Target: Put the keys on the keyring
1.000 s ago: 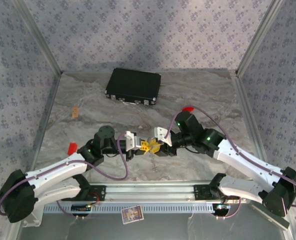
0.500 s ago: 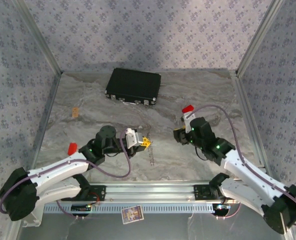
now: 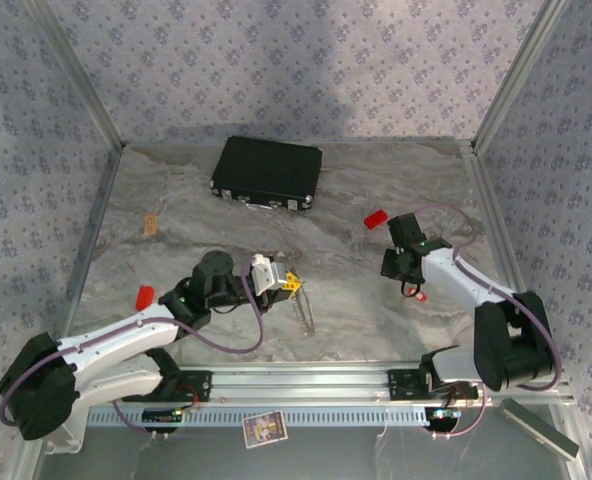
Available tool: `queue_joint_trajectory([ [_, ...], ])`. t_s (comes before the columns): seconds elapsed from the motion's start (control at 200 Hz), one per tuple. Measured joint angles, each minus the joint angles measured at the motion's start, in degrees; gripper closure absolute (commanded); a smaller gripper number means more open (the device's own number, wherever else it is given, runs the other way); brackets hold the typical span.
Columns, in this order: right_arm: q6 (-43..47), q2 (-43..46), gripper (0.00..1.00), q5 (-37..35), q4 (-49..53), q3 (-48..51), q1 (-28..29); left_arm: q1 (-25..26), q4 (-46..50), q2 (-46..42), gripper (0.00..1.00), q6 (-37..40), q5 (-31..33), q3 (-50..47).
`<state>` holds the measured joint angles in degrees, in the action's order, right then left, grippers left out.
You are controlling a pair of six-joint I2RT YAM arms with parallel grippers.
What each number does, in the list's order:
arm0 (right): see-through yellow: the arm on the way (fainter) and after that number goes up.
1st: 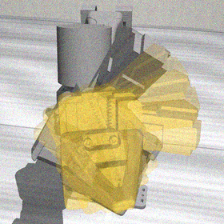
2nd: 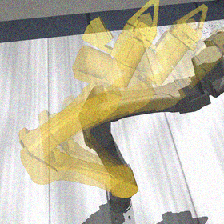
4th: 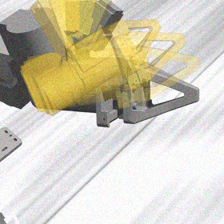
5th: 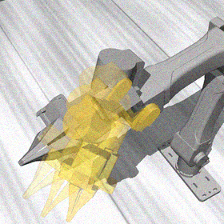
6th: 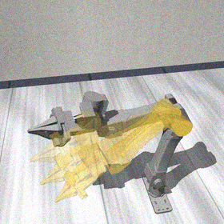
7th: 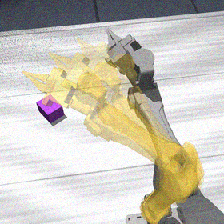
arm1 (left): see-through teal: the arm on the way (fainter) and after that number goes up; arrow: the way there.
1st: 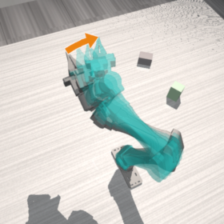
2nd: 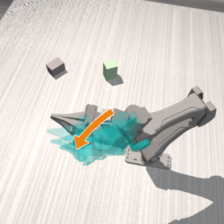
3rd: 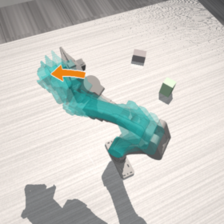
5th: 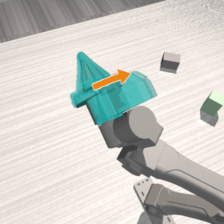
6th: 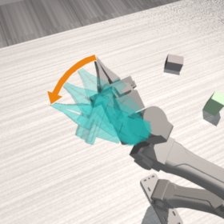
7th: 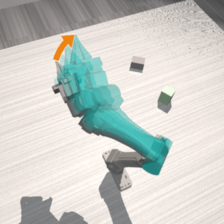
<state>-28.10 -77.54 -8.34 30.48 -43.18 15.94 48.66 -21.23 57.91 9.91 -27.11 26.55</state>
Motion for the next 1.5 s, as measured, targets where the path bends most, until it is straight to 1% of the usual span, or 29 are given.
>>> queue_joint_trajectory([
  [0.235, 0.04, -5.14, 0.64, -1.62, 1.31, -2.95, -1.97, 0.00, -0.02, 0.00, 1.00, 0.00, -0.02, 0.00],
  [0.465, 0.00, -9.27, 0.66, -2.49, 2.82, -4.98, -2.23, 0.00, -0.02, 0.00, 1.00, 0.00, -0.04, 0.00],
  [0.5, -0.02, -9.84, 0.69, -2.60, 3.06, -5.18, -2.23, 0.00, -0.02, 0.00, 1.00, 0.00, -0.04, 0.00],
  [0.6, -0.42, -11.47, 0.80, -2.84, 3.48, -5.60, -2.32, 0.00, -0.02, 0.00, 1.00, 0.00, -0.04, 0.00],
  [0.675, -0.57, -12.15, 0.84, -2.91, 3.78, -5.64, -2.32, 0.00, -0.02, 0.00, 1.00, 0.00, -0.07, 0.00],
  [0.71, -0.76, -12.24, 0.88, -2.93, 3.91, -5.64, -2.32, 0.00, -0.02, 0.00, 1.00, 0.00, -0.07, 0.00],
  [0.875, -0.87, -12.24, 1.00, -3.17, 4.42, -5.86, -2.32, 0.00, -0.02, 0.00, 1.00, 0.02, -0.07, 0.00],
  [1.039, -0.61, -11.45, 1.00, -3.23, 5.49, -6.29, -1.70, 0.00, -0.61, 0.00, 1.00, 0.02, -0.07, 0.00],
  [1.204, 1.79, -7.69, 1.00, -2.56, 6.23, -7.63, 2.56, 0.00, -1.29, 0.00, 1.00, 0.02, 0.17, 0.00],
  [1.409, 8.13, 1.44, 1.00, -2.56, 5.03, -7.78, 13.44, 0.00, -1.51, -0.42, 1.00, -0.15, 2.97, -0.04],
  [1.499, 10.75, 4.74, 1.00, -2.40, 4.22, -7.78, 16.92, 0.00, -1.77, -1.09, 1.00, -0.35, 3.91, -0.22],
])
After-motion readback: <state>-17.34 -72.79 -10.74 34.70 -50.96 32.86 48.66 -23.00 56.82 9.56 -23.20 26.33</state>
